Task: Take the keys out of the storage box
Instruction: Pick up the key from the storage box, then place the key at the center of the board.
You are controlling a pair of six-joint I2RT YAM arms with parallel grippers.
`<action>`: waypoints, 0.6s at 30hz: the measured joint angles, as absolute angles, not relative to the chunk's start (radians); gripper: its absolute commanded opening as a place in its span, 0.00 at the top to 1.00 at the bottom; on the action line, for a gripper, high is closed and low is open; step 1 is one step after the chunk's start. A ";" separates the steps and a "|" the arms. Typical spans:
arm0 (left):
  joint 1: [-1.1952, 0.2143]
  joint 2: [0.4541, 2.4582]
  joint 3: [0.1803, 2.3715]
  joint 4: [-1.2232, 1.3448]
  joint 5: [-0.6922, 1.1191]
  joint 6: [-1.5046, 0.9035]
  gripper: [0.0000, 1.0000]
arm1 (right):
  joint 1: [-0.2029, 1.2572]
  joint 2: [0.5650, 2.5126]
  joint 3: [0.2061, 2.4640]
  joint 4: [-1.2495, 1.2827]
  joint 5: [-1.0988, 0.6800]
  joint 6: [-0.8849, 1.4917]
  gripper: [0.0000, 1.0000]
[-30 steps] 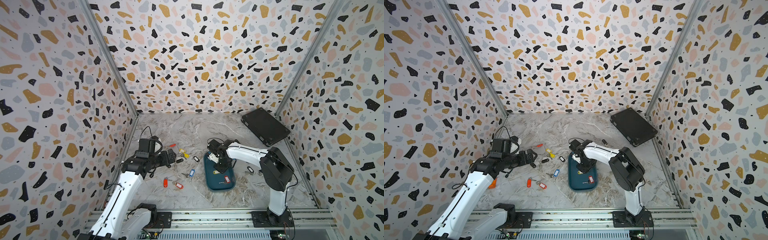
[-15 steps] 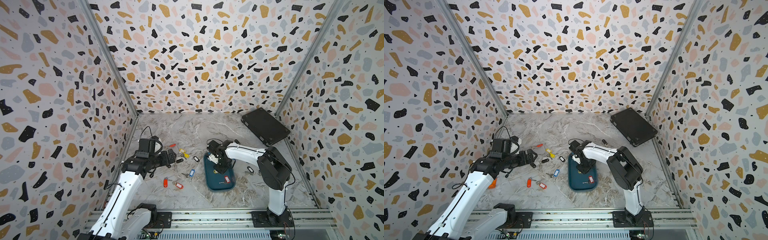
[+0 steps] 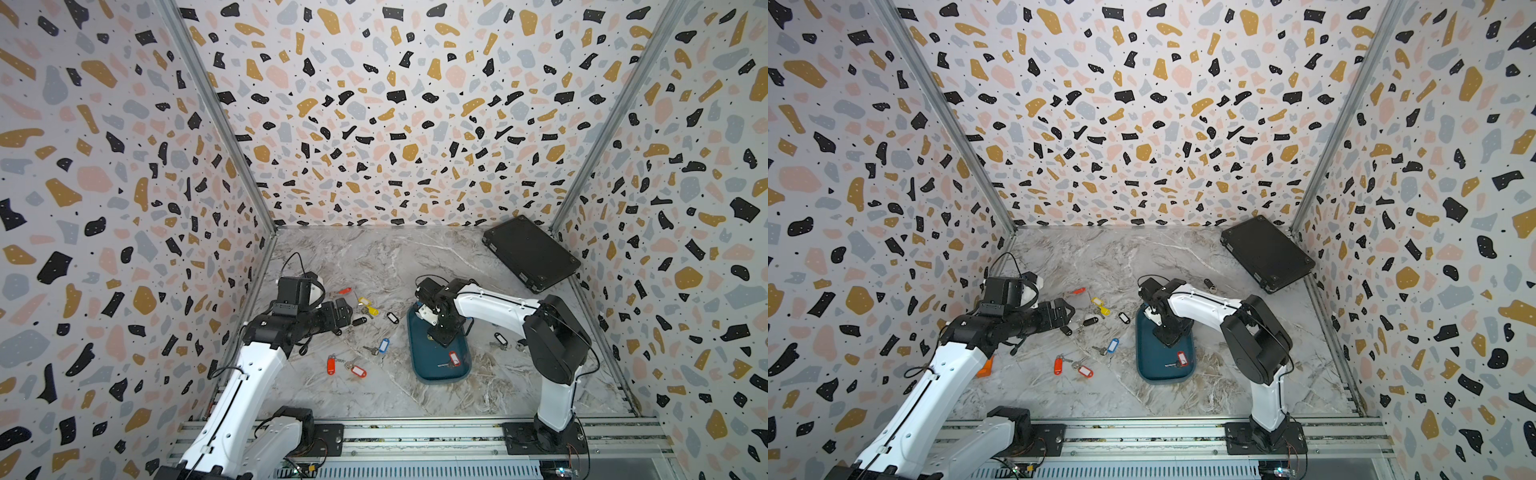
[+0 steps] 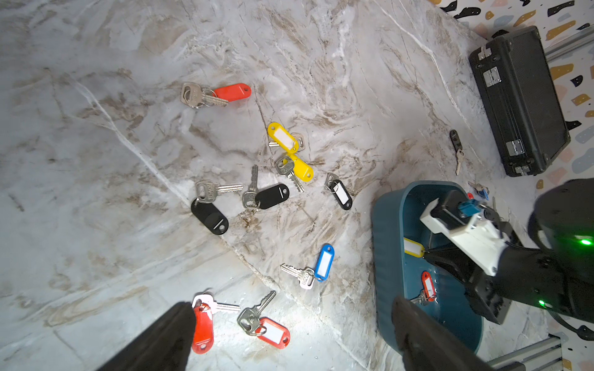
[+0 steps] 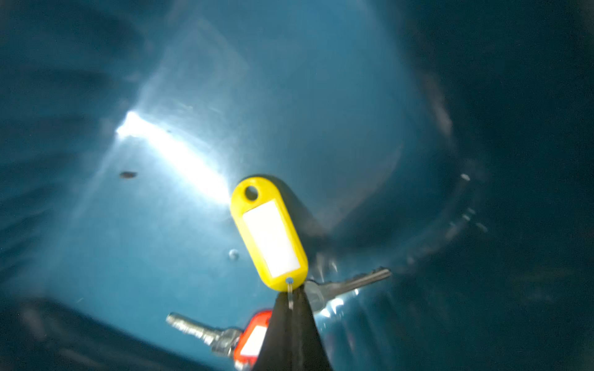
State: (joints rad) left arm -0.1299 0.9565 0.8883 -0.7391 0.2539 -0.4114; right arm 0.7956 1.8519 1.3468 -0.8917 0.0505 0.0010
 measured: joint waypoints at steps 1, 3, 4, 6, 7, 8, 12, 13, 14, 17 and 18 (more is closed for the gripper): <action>-0.130 0.957 0.888 -0.739 0.254 -0.411 0.01 | 0.793 1.831 1.351 -0.899 0.056 0.005 1.00; -0.130 0.957 0.888 -0.739 0.254 -0.411 0.01 | 0.786 1.779 1.378 -0.922 0.065 0.018 1.00; -0.130 0.956 0.888 -0.739 0.254 -0.411 0.01 | 0.781 1.760 1.394 -0.930 0.069 0.023 1.00; -0.130 0.955 0.888 -0.739 0.255 -0.411 0.01 | 0.758 1.722 1.431 -0.938 0.081 0.039 1.00; -0.130 0.955 0.888 -0.739 0.255 -0.411 0.01 | 0.740 1.706 1.447 -0.940 0.085 0.049 1.00; -0.130 0.955 0.888 -0.739 0.255 -0.411 0.01 | 0.719 1.691 1.459 -0.940 0.090 0.060 1.00; -0.130 0.955 0.888 -0.739 0.260 -0.411 0.01 | 0.592 1.653 1.482 -0.944 0.138 0.109 1.00; -0.130 0.955 0.888 -0.739 0.263 -0.411 0.01 | 0.555 1.650 1.483 -0.944 0.154 0.123 1.00; -0.130 0.955 0.888 -0.738 0.266 -0.411 0.01 | 0.517 1.650 1.483 -0.945 0.169 0.137 1.00; -0.130 0.954 0.887 -0.737 0.274 -0.411 0.02 | 0.382 1.658 1.483 -0.951 0.203 0.195 1.00; -0.130 0.954 0.886 -0.736 0.277 -0.411 0.02 | 0.336 1.663 1.483 -0.950 0.206 0.216 1.00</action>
